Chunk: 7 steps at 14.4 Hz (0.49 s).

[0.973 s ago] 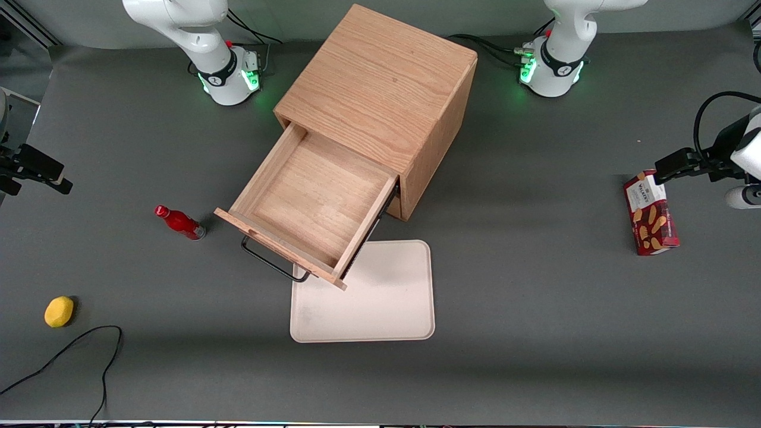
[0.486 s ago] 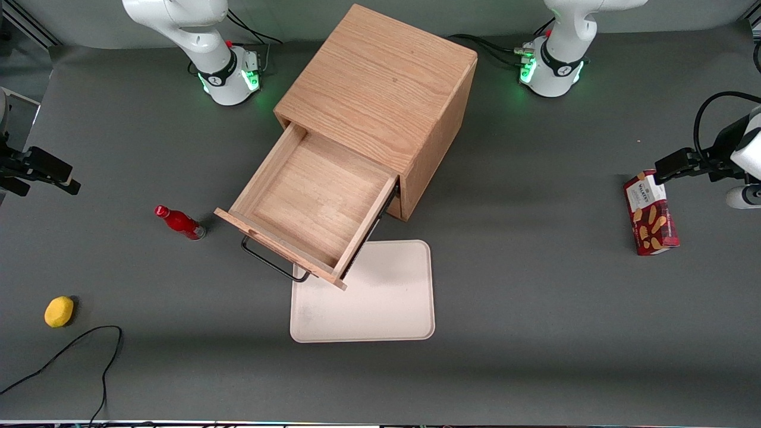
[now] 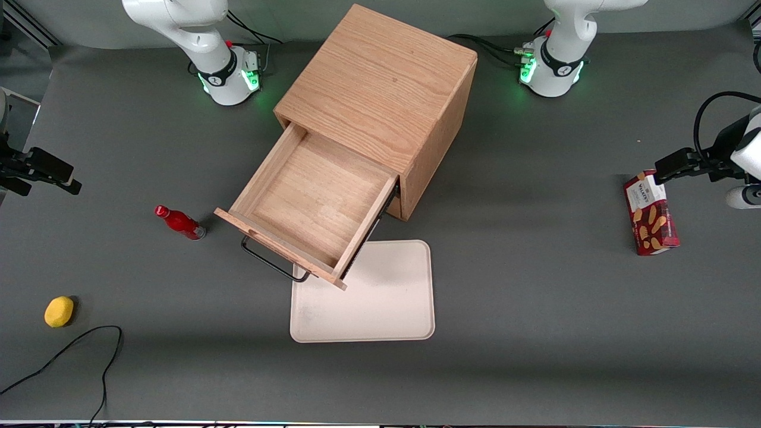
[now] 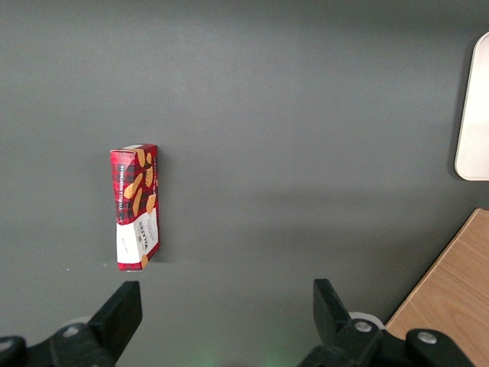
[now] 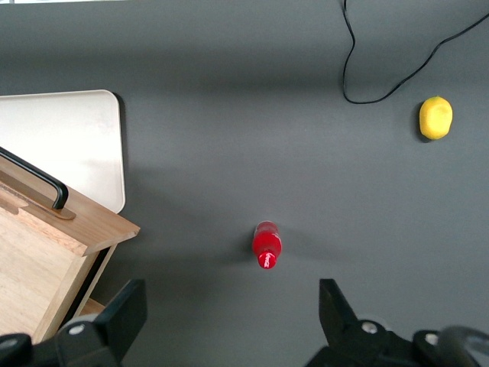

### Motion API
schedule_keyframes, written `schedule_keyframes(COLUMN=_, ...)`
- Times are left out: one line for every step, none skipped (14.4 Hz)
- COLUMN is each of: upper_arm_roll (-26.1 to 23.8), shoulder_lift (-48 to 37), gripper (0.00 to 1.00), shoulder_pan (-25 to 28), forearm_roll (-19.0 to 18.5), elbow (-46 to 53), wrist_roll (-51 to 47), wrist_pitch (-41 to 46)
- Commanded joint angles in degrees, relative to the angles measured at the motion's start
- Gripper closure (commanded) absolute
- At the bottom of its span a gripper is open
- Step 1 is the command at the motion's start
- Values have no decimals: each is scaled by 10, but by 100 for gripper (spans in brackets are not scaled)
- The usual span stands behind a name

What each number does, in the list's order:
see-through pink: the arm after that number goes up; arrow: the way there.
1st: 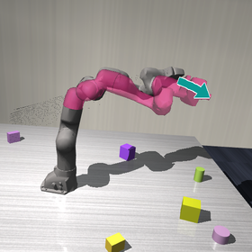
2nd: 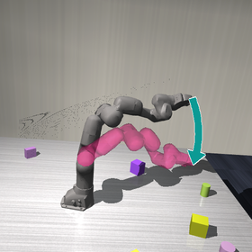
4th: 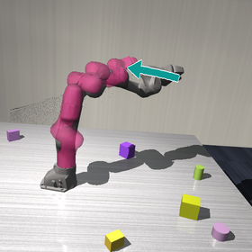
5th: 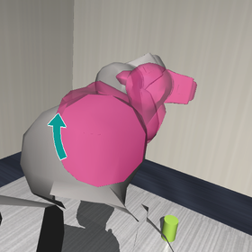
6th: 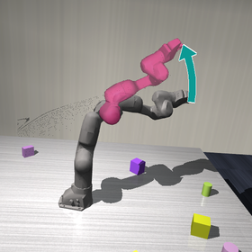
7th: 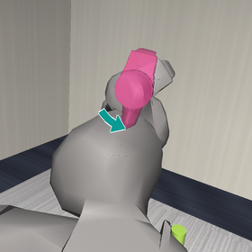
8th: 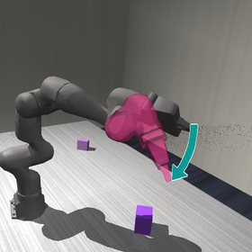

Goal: Open upper drawer

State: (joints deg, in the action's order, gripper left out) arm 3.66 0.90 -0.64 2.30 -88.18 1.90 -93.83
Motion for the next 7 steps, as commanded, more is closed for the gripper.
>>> schedule_keyframes(upper_arm_roll=4, shoulder_lift=-6, gripper=0, shoulder_pan=5, forearm_roll=-9, elbow=-4, wrist_roll=-14, wrist_pitch=12)
schedule_keyframes(upper_arm_roll=4, shoulder_lift=-6, gripper=0, shoulder_pan=5, forearm_roll=-11, elbow=-4, wrist_roll=-15, wrist_pitch=13)
schedule_keyframes(upper_arm_roll=4, shoulder_lift=-6, gripper=0, shoulder_pan=5, forearm_roll=-15, elbow=-4, wrist_roll=-13, wrist_pitch=13)
schedule_keyframes(upper_arm_roll=4, shoulder_lift=-6, gripper=0, shoulder_pan=5, forearm_roll=-25, elbow=-4, wrist_roll=-12, wrist_pitch=13)
schedule_keyframes(upper_arm_roll=3, shoulder_lift=-6, gripper=0, shoulder_pan=7, forearm_roll=-30, elbow=-4, wrist_roll=-12, wrist_pitch=14)
schedule_keyframes(upper_arm_roll=3, shoulder_lift=-6, gripper=0, shoulder_pan=7, forearm_roll=-30, elbow=-4, wrist_roll=-12, wrist_pitch=15)
schedule_keyframes(upper_arm_roll=2, shoulder_lift=-6, gripper=0, shoulder_pan=7, forearm_roll=-30, elbow=-4, wrist_roll=-12, wrist_pitch=15)
